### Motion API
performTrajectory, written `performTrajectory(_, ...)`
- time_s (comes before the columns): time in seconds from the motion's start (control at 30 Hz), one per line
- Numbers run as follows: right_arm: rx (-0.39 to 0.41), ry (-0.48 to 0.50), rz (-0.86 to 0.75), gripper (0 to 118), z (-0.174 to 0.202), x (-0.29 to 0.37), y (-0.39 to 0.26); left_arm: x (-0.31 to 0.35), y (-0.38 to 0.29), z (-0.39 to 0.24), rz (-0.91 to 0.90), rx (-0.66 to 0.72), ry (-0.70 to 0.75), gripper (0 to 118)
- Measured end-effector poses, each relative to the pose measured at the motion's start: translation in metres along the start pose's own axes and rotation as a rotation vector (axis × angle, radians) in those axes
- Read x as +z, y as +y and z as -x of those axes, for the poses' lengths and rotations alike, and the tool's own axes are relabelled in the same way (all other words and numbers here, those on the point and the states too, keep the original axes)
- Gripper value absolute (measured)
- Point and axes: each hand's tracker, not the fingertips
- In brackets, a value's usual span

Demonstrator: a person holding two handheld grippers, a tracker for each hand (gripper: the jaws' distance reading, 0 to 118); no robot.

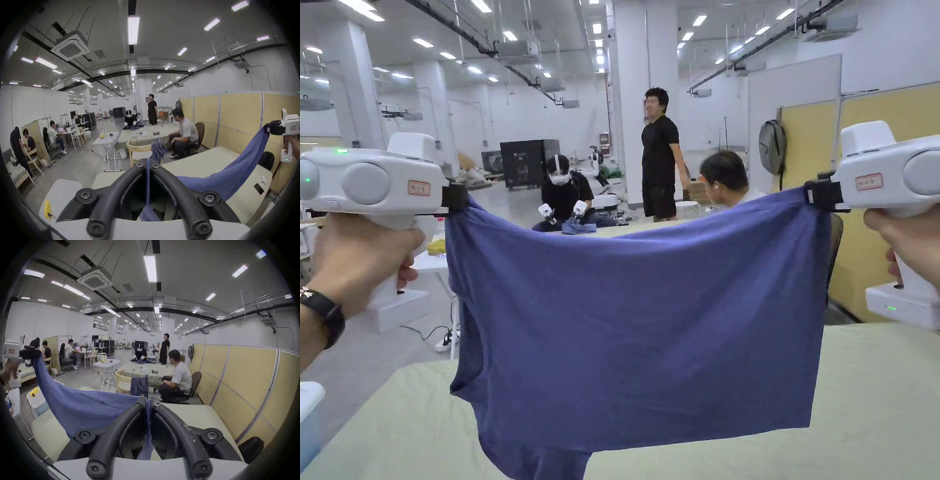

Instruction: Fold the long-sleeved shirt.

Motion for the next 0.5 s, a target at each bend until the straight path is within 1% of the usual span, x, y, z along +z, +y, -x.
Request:
performTrajectory(0.13,-0.029,-0.007,-0.033,6,-0.008,0.008,0.046,0.006,0.039,0.004,-0.027,-0.012,0.016,2)
performTrajectory(0.23,-0.037,-0.02,-0.07,6,-0.01,0.019,0.081,0.014,0.065,0.013,-0.081,0.059,0.014,2)
performTrajectory(0.33,-0.023,-0.039,-0.111,6,-0.011,0.033,0.116,0.022,0.088,0.02,-0.1,0.078,0.035,2)
performTrajectory(0.4,-0.038,-0.045,-0.139,6,-0.014,0.043,0.135,0.028,0.102,0.026,-0.117,0.077,0.039,2)
performTrajectory(0.5,-0.052,-0.053,-0.18,6,-0.017,0.058,0.163,0.041,0.124,0.035,-0.158,0.119,0.031,2)
